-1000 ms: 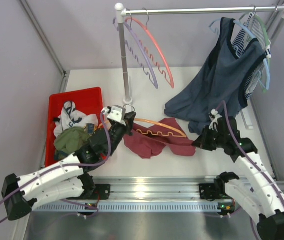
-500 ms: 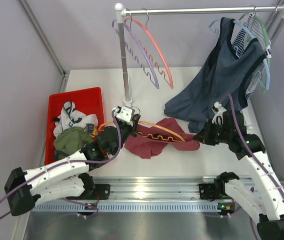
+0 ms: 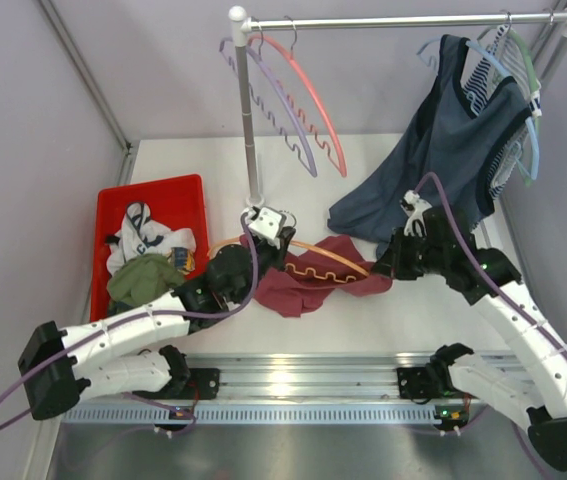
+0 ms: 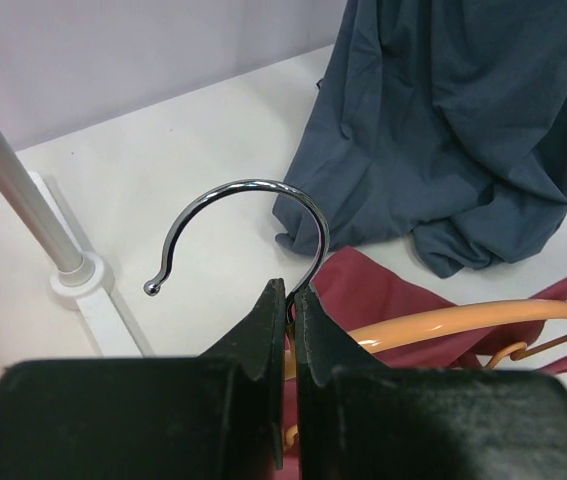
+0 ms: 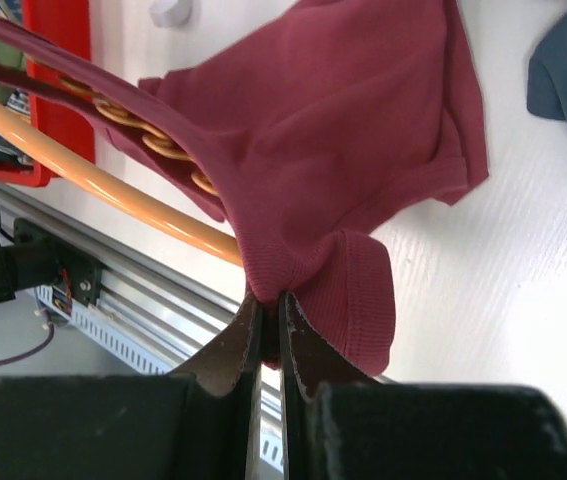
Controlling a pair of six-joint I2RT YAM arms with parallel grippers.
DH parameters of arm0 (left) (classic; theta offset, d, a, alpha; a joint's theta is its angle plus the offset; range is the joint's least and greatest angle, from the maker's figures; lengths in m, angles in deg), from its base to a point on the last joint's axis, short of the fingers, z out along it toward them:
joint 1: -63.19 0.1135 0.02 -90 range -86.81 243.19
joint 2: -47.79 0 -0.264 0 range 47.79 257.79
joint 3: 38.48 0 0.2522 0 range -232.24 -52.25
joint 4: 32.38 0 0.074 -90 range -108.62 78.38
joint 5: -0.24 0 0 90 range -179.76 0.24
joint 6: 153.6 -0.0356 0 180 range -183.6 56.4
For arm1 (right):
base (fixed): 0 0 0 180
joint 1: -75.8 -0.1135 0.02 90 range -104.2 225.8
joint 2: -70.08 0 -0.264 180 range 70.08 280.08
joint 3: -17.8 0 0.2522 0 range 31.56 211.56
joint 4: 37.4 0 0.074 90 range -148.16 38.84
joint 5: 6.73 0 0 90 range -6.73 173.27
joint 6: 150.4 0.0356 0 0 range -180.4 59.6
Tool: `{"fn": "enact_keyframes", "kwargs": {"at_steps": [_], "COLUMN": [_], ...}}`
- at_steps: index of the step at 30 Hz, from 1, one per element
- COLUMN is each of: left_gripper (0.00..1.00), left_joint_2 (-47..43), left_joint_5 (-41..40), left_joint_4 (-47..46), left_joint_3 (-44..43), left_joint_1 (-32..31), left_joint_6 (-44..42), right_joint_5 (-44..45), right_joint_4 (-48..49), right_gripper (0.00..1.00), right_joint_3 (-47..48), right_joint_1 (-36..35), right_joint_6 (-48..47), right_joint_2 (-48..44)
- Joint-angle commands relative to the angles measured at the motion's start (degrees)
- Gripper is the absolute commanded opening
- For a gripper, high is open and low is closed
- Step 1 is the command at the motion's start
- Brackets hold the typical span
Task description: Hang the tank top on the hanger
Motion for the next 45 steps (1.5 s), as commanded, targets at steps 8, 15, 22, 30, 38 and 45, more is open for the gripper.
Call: {"fn": "enact_keyframes", "kwargs": {"at_steps": [8, 15, 22, 30, 38, 45], "left_gripper": [0.00, 0.00, 0.00, 0.00, 0.00, 0.00], "left_joint_2": [2.9, 6.7, 8.6, 8.0, 6.2, 7.9], "left_joint_5": [-3.8, -8.9, -10.6, -11.3, -4.1, 1.8], "left_joint_4": [-7.6, -9.1, -9.2, -6.5, 6.2, 23.9], "left_joint_3": [-3.7, -7.5, -11.0, -15.0, -25.5, -40.1], "left_joint_1": [-5.8, -9.5, -12.6, -14.0, -13.9, -13.9], "left_joint_6": [0.5, -0.9, -2.1, -2.2, -0.8, 1.7], "right_joint_5": [4.2, 4.6, 5.0, 6.0, 3.8, -1.1], "right_joint_4": [2.1, 2.8, 2.1, 1.3, 1.6, 2.2], "right_gripper": [0.00, 0.00, 0.00, 0.14, 0.62, 0.75], "right_joint_3": [9.9, 13.3, 18.8, 21.2, 28.9, 32.5], "right_joint_1": [-5.0, -7.9, -8.9, -8.9, -9.0, -9.0], "right_joint_6": [1.9, 2.9, 2.8, 0.3, -9.6, -19.6], "right_joint_2": [3.8, 5.2, 6.9, 6.0, 3.4, -0.5]}}
